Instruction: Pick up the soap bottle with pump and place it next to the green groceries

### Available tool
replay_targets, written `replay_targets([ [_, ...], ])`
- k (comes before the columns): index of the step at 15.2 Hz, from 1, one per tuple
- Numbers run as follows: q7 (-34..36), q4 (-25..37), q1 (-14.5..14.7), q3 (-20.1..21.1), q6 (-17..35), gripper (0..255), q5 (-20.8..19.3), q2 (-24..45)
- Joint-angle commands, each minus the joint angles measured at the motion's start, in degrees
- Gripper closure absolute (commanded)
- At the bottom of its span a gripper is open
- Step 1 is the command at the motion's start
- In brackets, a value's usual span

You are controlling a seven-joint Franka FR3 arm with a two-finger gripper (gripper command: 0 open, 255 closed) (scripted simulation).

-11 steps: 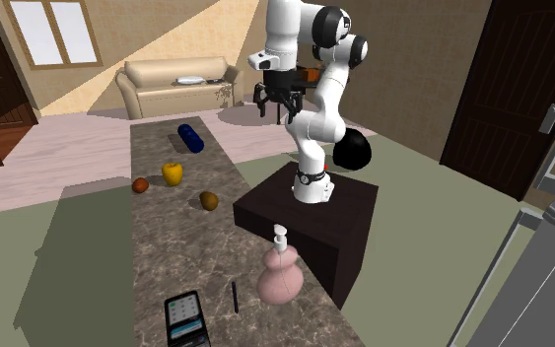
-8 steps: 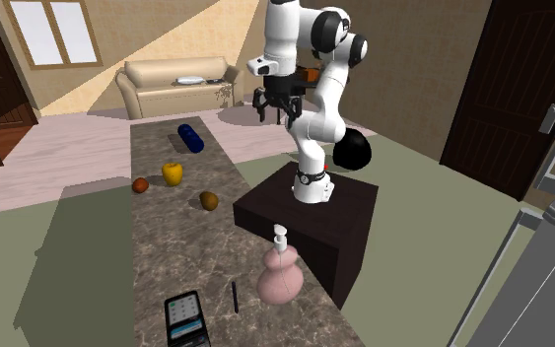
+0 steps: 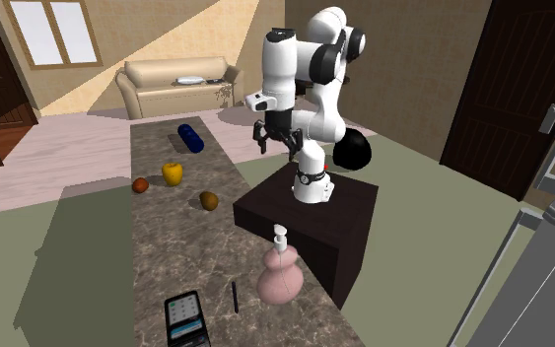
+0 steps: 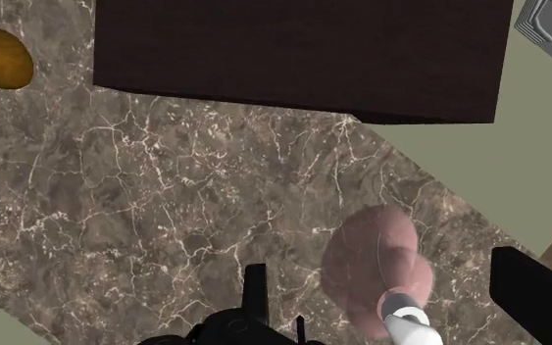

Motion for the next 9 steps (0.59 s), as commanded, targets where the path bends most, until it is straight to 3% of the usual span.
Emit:
replay_targets([
  [1,1.1,-0.5,0.1,0.5,3.7,0,0.9,2.9],
  [9,6.0,0.8,0.6,3.3,18.7,0,3.7,18.2],
])
